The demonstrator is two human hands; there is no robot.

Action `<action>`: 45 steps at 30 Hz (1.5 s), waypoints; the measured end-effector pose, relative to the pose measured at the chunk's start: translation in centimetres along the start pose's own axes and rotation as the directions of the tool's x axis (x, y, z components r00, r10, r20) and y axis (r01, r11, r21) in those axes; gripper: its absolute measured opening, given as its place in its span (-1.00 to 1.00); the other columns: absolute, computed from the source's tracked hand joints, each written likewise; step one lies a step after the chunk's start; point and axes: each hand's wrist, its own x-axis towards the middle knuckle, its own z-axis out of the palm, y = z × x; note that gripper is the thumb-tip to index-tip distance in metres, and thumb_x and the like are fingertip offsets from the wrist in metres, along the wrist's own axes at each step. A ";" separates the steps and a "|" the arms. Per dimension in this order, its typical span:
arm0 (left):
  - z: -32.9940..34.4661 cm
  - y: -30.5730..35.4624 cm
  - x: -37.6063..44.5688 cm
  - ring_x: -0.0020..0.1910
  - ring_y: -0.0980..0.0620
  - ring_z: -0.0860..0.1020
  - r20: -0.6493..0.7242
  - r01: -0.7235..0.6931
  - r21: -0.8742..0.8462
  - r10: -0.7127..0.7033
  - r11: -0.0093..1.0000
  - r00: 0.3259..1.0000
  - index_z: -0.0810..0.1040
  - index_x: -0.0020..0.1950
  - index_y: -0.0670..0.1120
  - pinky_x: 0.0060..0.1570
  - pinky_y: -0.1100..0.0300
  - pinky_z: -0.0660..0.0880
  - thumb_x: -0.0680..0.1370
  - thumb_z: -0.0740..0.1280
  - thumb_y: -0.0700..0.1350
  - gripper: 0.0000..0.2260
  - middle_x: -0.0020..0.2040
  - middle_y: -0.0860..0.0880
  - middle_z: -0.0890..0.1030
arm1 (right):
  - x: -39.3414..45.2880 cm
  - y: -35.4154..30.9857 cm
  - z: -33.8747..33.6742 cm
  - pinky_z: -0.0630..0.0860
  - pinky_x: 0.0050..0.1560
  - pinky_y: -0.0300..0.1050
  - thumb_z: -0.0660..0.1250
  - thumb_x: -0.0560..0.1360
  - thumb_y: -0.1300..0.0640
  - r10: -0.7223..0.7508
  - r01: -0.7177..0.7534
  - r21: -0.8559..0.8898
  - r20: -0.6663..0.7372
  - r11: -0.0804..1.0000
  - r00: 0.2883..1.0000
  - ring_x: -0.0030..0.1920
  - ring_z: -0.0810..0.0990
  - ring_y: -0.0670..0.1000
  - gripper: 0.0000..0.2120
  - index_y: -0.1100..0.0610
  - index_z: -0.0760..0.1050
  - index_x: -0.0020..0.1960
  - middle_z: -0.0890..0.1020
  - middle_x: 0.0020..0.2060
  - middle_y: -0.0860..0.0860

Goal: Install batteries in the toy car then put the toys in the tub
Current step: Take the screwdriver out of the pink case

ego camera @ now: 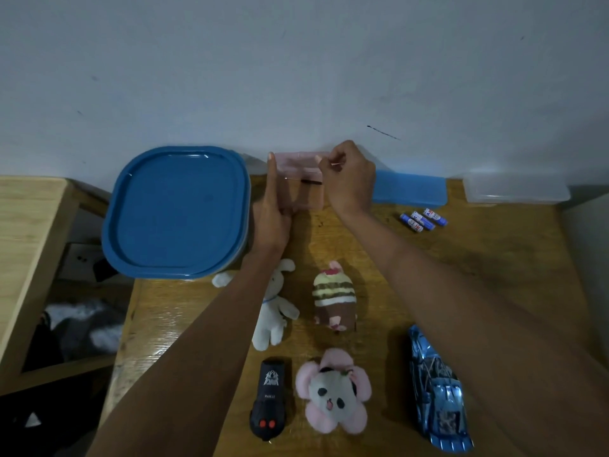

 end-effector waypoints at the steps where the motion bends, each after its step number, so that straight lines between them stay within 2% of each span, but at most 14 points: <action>1: 0.0 -0.1 0.0 -0.47 0.04 0.44 0.003 -0.004 0.007 0.004 1.000 1.000 -0.09 0.65 -0.01 -0.43 0.10 0.48 0.55 0.27 -0.35 -0.21 -0.37 -0.12 0.51 | 0.0 0.0 0.1 0.59 -0.18 -0.17 0.44 0.53 0.07 -0.002 0.002 0.004 -0.002 1.000 1.000 -0.14 0.62 -0.05 -0.88 0.07 0.52 -0.09 0.63 -0.17 -0.06; 6: 0.1 -0.2 0.1 -0.44 0.10 0.38 0.032 -0.007 -0.026 0.008 1.000 0.999 0.04 0.65 -0.09 -0.41 0.36 0.36 0.49 0.30 -0.41 -0.21 -0.33 -0.18 0.53 | -0.5 1.0 0.1 0.61 -0.10 -0.11 0.41 0.54 0.06 -0.088 0.092 -0.056 0.076 0.994 0.993 -0.05 0.62 -0.02 -0.86 0.07 0.59 0.07 0.66 -0.05 -0.01; 9: 0.0 -0.1 0.2 -0.40 0.00 0.46 0.033 -0.009 -0.055 0.011 0.998 0.999 0.05 0.65 -0.10 -0.41 0.34 0.35 0.49 0.33 -0.38 -0.21 -0.31 -0.20 0.57 | -1.0 1.9 0.0 0.57 -0.10 -0.13 0.41 0.53 0.08 -0.077 0.095 -0.126 0.139 0.987 0.987 -0.02 0.60 -0.01 -0.77 0.01 0.58 0.18 0.61 -0.01 0.00; 12: -0.1 0.1 0.3 -0.36 -0.08 0.53 0.045 0.016 -0.102 -0.012 0.995 0.999 0.00 0.66 -0.07 -0.38 0.22 0.44 0.51 0.34 -0.37 -0.19 -0.25 -0.22 0.60 | -1.1 2.4 0.2 0.57 -0.10 -0.12 0.41 0.53 0.07 -0.075 0.096 -0.142 0.148 0.985 0.986 0.00 0.59 0.00 -0.74 -0.01 0.57 0.22 0.60 0.03 0.02; 15: 0.1 -0.2 0.6 -0.38 0.09 0.47 0.056 0.034 -0.143 -0.026 0.989 0.998 -0.01 0.66 -0.07 -0.35 0.16 0.49 0.51 0.34 -0.40 -0.17 -0.26 -0.14 0.58 | -0.9 2.4 0.4 0.54 -0.15 -0.12 0.38 0.55 0.08 -0.087 0.139 -0.254 0.204 0.957 0.975 -0.02 0.60 0.05 -0.78 -0.01 0.61 0.19 0.60 0.01 0.04; 18: 0.2 -0.3 0.7 -0.32 0.10 0.51 0.068 0.057 -0.171 -0.046 0.984 0.997 0.00 0.66 -0.07 -0.26 0.12 0.56 0.50 0.34 -0.41 -0.17 -0.23 -0.12 0.60 | -0.7 2.3 0.5 0.51 -0.21 -0.10 0.36 0.57 0.11 -0.132 0.229 -0.355 0.278 0.906 0.952 -0.06 0.60 0.07 -0.78 0.00 0.64 0.19 0.62 -0.04 0.06; 21: 0.2 -0.1 0.6 -0.24 0.14 0.53 0.074 0.061 -0.208 -0.046 0.976 0.996 0.00 0.66 -0.07 -0.23 0.26 0.54 0.51 0.33 -0.42 -0.18 -0.14 -0.14 0.64 | -0.4 2.1 1.1 0.43 -0.25 -0.13 0.38 0.55 0.08 -0.127 0.247 -0.430 0.289 0.869 0.949 -0.10 0.61 0.07 -0.81 0.00 0.67 0.14 0.64 -0.09 0.04; 25: 0.2 0.1 0.6 -0.25 0.25 0.54 0.070 0.059 -0.235 -0.044 0.970 0.997 0.02 0.65 -0.09 -0.24 0.44 0.48 0.53 0.32 -0.40 -0.22 -0.15 0.02 0.61 | -0.5 1.8 1.9 0.57 -0.19 -0.05 0.42 0.53 0.07 -0.121 0.236 -0.478 0.259 0.846 0.958 -0.07 0.60 0.08 -0.83 0.01 0.68 0.10 0.62 -0.08 0.04; 29: 0.1 0.2 0.6 -0.25 0.38 0.53 0.080 0.093 -0.281 -0.073 0.955 0.994 0.02 0.65 -0.09 -0.23 0.44 0.46 0.55 0.29 -0.41 -0.25 -0.16 0.14 0.55 | -1.0 1.3 2.3 0.53 -0.12 0.01 0.37 0.56 0.13 -0.113 0.229 -0.495 0.252 0.838 0.961 0.04 0.54 0.12 -0.83 0.09 0.63 0.14 0.56 0.02 0.10; 33: 0.0 0.5 0.5 -0.32 0.40 0.51 0.078 0.095 -0.253 -0.078 0.963 0.994 0.02 0.65 -0.12 -0.30 0.52 0.40 0.53 0.28 -0.45 -0.24 -0.24 0.12 0.53 | -1.8 1.6 1.8 0.53 -0.10 -0.03 0.32 0.59 0.12 -0.184 0.284 -0.397 0.273 0.873 0.944 0.07 0.52 0.11 -0.82 0.11 0.55 0.17 0.54 0.09 0.09; 37: 0.1 0.0 0.6 -0.37 0.29 0.48 0.069 0.047 -0.206 -0.034 0.977 0.997 0.01 0.65 -0.12 -0.33 0.48 0.41 0.53 0.36 -0.39 -0.20 -0.24 -0.16 0.61 | -2.7 2.5 1.0 0.50 -0.15 -0.09 0.30 0.58 0.14 -0.292 0.300 -0.093 0.093 0.949 0.952 -0.03 0.56 0.08 -0.86 0.16 0.54 0.10 0.59 0.00 0.08; 40: 0.0 0.2 0.6 -0.32 0.28 0.49 0.067 0.063 -0.202 -0.051 0.977 0.996 -0.01 0.65 -0.09 -0.27 0.51 0.43 0.53 0.39 -0.35 -0.18 -0.14 -0.07 0.60 | -2.2 2.0 0.4 0.47 -0.11 -0.18 0.31 0.60 0.18 -0.233 0.233 0.048 -0.016 0.971 0.972 -0.06 0.55 0.01 -0.78 0.18 0.51 0.23 0.59 -0.02 0.08; 43: 0.1 0.0 0.5 -0.26 0.21 0.53 0.062 0.084 -0.171 -0.074 0.982 0.995 -0.07 0.66 -0.07 -0.25 0.50 0.46 0.53 0.41 -0.32 -0.14 -0.07 -0.08 0.63 | -1.9 1.7 0.2 0.47 -0.08 -0.24 0.28 0.61 0.20 -0.240 0.238 0.053 0.025 0.970 0.971 -0.06 0.52 -0.06 -0.69 0.15 0.48 0.35 0.57 -0.02 0.07; 45: 0.2 -0.3 0.5 -0.24 0.15 0.57 0.057 0.084 -0.154 -0.076 0.985 0.995 -0.03 0.66 -0.06 -0.24 0.45 0.46 0.54 0.41 -0.31 -0.16 -0.06 -0.09 0.65 | -2.1 2.1 0.3 0.56 -0.03 -0.16 0.27 0.62 0.19 -0.243 0.242 0.023 0.078 0.970 0.967 0.01 0.54 -0.03 -0.71 0.14 0.52 0.33 0.57 0.05 0.08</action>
